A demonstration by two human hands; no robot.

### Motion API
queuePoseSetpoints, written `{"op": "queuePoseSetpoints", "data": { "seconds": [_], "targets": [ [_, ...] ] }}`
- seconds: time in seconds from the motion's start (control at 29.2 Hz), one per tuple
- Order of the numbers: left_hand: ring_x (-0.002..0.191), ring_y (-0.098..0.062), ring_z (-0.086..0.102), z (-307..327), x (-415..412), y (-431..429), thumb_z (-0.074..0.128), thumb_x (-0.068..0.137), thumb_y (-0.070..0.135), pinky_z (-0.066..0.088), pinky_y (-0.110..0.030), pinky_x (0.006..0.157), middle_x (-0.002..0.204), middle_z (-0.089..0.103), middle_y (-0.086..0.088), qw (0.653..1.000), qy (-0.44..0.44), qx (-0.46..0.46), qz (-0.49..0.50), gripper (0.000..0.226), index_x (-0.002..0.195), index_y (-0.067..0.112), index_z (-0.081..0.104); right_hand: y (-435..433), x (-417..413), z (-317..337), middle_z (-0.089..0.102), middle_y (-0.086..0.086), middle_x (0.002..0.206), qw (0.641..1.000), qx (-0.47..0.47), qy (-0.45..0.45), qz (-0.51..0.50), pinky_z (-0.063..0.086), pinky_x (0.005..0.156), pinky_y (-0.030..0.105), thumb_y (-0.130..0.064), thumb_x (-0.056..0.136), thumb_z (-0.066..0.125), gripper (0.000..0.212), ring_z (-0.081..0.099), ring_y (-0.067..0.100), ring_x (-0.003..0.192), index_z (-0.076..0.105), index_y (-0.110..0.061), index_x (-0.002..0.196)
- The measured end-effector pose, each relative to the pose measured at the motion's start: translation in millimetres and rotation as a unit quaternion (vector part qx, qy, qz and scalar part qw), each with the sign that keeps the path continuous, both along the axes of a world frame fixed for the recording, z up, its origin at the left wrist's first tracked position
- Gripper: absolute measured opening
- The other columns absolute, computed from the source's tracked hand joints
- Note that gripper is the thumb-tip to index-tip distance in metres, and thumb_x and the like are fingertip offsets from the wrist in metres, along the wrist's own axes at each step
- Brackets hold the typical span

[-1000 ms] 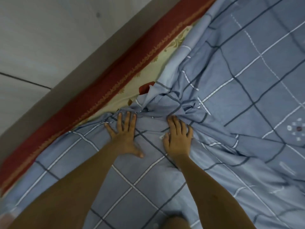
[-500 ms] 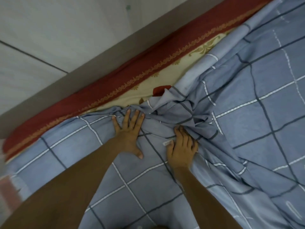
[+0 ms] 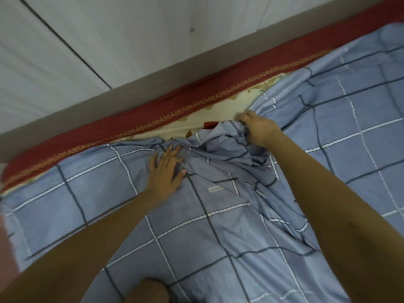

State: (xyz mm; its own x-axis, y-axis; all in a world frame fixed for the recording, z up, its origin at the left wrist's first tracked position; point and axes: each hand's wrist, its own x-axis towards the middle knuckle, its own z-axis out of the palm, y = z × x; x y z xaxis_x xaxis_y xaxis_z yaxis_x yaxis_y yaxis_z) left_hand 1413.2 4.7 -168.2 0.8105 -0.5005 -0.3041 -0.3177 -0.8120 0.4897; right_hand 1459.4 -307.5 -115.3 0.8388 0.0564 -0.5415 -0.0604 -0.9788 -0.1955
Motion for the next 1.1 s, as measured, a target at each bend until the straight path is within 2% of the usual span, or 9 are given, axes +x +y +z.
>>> {"op": "queuePoseSetpoints", "data": {
  "seconds": [0.07, 0.14, 0.24, 0.41, 0.58, 0.79, 0.89, 0.99, 1.1],
  "targets": [
    [0.122, -0.033, 0.048, 8, 0, -6, 0.051, 0.092, 0.029, 0.034, -0.046, 0.098, 0.143, 0.043, -0.011, 0.992, -0.046, -0.062, 0.098, 0.036, 0.122, 0.009, 0.054, -3, 3, 7, 0.053, 0.018, 0.126, 0.996, -0.092, 0.015, 0.010, 0.044, 0.073, 0.038, -0.012, 0.093, 0.050, 0.039, 0.058, 0.037, 0.102, 0.047, -0.014, 0.132],
    [0.104, -0.030, 0.056, 18, 12, -16, 0.058, 0.090, 0.010, 0.047, -0.037, 0.072, 0.150, 0.031, -0.010, 0.987, -0.052, -0.069, 0.134, 0.051, 0.138, 0.013, 0.041, -13, -2, 10, 0.054, 0.024, 0.124, 0.984, -0.163, 0.041, -0.051, 0.045, 0.076, 0.039, -0.022, 0.096, 0.050, 0.037, 0.056, 0.039, 0.109, 0.050, -0.006, 0.129],
    [0.103, -0.030, 0.057, 21, 44, -32, 0.056, 0.092, 0.011, 0.050, -0.037, 0.076, 0.146, 0.035, -0.009, 0.994, 0.024, -0.030, 0.106, 0.049, 0.139, 0.013, 0.041, -29, -12, 19, 0.051, 0.027, 0.128, 0.970, -0.183, 0.034, -0.156, 0.046, 0.086, 0.040, -0.027, 0.096, 0.049, 0.045, 0.051, 0.039, 0.115, 0.047, -0.002, 0.133],
    [0.086, -0.031, 0.058, 30, 86, -54, 0.056, 0.082, 0.002, 0.037, -0.028, 0.064, 0.097, 0.059, -0.016, 0.997, 0.062, 0.035, 0.039, 0.011, 0.090, 0.009, 0.057, -49, -8, 48, 0.053, 0.019, 0.128, 0.971, -0.098, 0.077, -0.206, 0.042, 0.094, 0.039, -0.031, 0.096, 0.048, 0.050, 0.051, 0.037, 0.118, 0.044, -0.002, 0.136],
    [0.070, -0.022, 0.050, 47, 95, -43, 0.059, 0.073, 0.020, 0.029, -0.029, 0.055, 0.069, 0.046, -0.001, 0.989, 0.130, -0.072, 0.020, 0.015, 0.070, 0.016, 0.044, -72, -5, 67, 0.060, 0.024, 0.102, 0.964, 0.005, -0.059, -0.261, 0.042, 0.071, 0.034, -0.009, 0.094, 0.048, 0.025, 0.058, 0.038, 0.093, 0.065, 0.003, 0.108],
    [0.058, -0.017, 0.053, 57, 106, -53, 0.070, 0.083, 0.026, 0.039, -0.029, 0.055, 0.067, 0.058, -0.003, 0.962, 0.222, -0.134, 0.088, 0.025, 0.085, 0.016, 0.048, -66, 0, 74, 0.059, 0.025, 0.116, 0.906, -0.099, -0.131, -0.391, 0.047, 0.084, 0.043, -0.020, 0.098, 0.039, 0.033, 0.058, 0.043, 0.103, 0.061, -0.007, 0.120],
    [0.082, -0.022, 0.055, 54, 119, -59, 0.066, 0.085, 0.016, 0.040, -0.032, 0.068, 0.091, 0.060, -0.008, 0.981, 0.084, -0.122, 0.123, 0.019, 0.096, 0.014, 0.050, -66, 14, 71, 0.063, 0.022, 0.079, 0.833, 0.066, -0.117, -0.537, 0.056, 0.066, 0.047, -0.016, 0.099, 0.035, 0.028, 0.063, 0.035, 0.067, 0.058, -0.002, 0.107],
    [0.092, -0.028, 0.057, 45, 131, -69, 0.056, 0.089, 0.007, 0.045, -0.033, 0.076, 0.102, 0.062, -0.016, 0.978, 0.030, -0.143, 0.151, 0.016, 0.104, 0.005, 0.057, -64, 37, 67, 0.059, 0.016, 0.050, 0.660, 0.253, -0.083, -0.703, 0.048, 0.036, 0.028, -0.017, 0.104, 0.025, 0.037, 0.058, 0.025, 0.040, 0.048, 0.005, 0.085],
    [0.097, -0.035, 0.055, 32, 140, -80, 0.048, 0.093, 0.002, 0.042, -0.030, 0.078, 0.108, 0.056, -0.023, 0.970, 0.024, -0.149, 0.191, 0.017, 0.106, 0.000, 0.059, -70, 53, 53, 0.068, 0.020, 0.092, 0.661, 0.300, -0.132, -0.675, 0.056, 0.061, 0.034, -0.013, 0.103, 0.028, 0.028, 0.067, 0.028, 0.080, 0.054, -0.004, 0.097]
  ]
}}
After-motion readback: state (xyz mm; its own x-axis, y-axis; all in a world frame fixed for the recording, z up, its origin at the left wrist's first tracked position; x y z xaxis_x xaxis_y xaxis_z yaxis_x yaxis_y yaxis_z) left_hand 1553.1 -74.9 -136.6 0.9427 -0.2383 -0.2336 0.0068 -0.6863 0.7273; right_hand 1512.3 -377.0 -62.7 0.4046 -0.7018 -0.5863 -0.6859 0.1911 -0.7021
